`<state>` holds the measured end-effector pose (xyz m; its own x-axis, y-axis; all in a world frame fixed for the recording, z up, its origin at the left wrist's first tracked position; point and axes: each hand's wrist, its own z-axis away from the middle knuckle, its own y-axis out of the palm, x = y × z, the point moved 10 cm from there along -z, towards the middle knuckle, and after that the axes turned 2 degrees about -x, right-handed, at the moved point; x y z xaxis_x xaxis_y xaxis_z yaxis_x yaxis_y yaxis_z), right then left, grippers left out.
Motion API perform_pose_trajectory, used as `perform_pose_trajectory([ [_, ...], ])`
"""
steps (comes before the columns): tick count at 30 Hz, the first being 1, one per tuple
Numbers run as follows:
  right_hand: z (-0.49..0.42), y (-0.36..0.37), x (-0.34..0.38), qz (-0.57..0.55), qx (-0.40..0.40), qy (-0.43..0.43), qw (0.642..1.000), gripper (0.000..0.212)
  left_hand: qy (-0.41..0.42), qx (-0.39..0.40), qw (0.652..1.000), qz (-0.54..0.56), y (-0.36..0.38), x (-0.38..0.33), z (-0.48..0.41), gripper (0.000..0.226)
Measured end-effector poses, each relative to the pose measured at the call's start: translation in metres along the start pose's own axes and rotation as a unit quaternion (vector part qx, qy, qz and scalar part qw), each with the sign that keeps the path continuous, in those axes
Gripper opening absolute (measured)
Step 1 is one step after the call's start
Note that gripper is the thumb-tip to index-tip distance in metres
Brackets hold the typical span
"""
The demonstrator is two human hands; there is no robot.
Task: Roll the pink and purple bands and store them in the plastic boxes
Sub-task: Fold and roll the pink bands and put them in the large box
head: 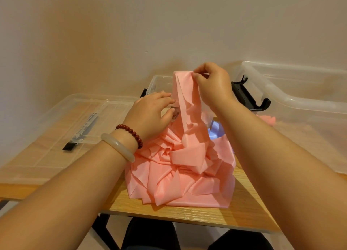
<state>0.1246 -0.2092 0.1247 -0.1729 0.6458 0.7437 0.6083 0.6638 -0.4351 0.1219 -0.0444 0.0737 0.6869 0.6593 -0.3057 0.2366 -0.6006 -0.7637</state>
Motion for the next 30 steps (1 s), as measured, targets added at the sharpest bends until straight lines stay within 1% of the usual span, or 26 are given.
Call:
perform_pose_trajectory([
  [2,-0.002,0.0,0.006,-0.028,-0.019,-0.005,0.999,0.01,-0.007,-0.008,1.0,0.005,-0.003,0.003,0.001,0.031],
  [3,-0.003,0.003,0.006,-0.015,-0.014,-0.007,1.0,0.013,-0.01,-0.011,1.0,0.007,-0.005,0.003,0.001,0.031],
  [6,-0.001,0.019,-0.005,0.118,0.045,-0.002,0.992,0.033,-0.02,0.0,1.0,-0.004,-0.004,0.006,0.001,0.033],
  [7,0.002,0.02,-0.009,0.142,0.052,0.0,0.988,0.037,-0.023,0.003,1.0,-0.006,-0.004,0.007,0.001,0.034],
  [9,0.01,0.013,-0.011,0.152,0.037,-0.01,0.988,0.034,-0.022,0.0,1.0,-0.008,-0.005,0.006,0.001,0.034],
  [11,0.019,0.008,-0.011,0.142,0.012,-0.025,0.989,0.021,-0.017,-0.003,1.0,-0.011,-0.004,0.004,0.0,0.034],
  [12,0.025,0.009,-0.012,0.136,0.01,-0.033,0.99,0.018,-0.014,-0.005,1.0,-0.011,-0.003,0.004,0.0,0.034],
  [15,0.036,0.021,-0.017,0.152,0.032,-0.055,0.986,0.026,-0.009,-0.019,1.0,-0.013,-0.001,0.002,-0.001,0.032],
  [17,0.039,0.027,-0.02,0.177,0.031,-0.065,0.982,0.024,-0.01,-0.027,0.999,-0.023,0.0,0.001,-0.003,0.032],
  [20,0.037,0.023,-0.018,0.163,0.002,-0.062,0.985,0.011,-0.01,-0.015,0.999,-0.044,0.006,-0.002,-0.007,0.035],
  [22,0.037,0.017,-0.016,0.131,-0.021,-0.059,0.989,0.012,-0.008,-0.008,0.999,-0.053,0.008,-0.003,-0.009,0.035],
  [26,0.037,0.014,-0.023,0.116,-0.031,-0.032,0.992,0.015,0.01,0.0,0.997,-0.081,0.008,-0.003,-0.007,0.037],
  [30,0.032,-0.015,-0.034,0.093,-0.094,-0.009,0.991,0.017,0.016,0.017,0.993,-0.112,0.01,-0.001,-0.01,0.039],
])
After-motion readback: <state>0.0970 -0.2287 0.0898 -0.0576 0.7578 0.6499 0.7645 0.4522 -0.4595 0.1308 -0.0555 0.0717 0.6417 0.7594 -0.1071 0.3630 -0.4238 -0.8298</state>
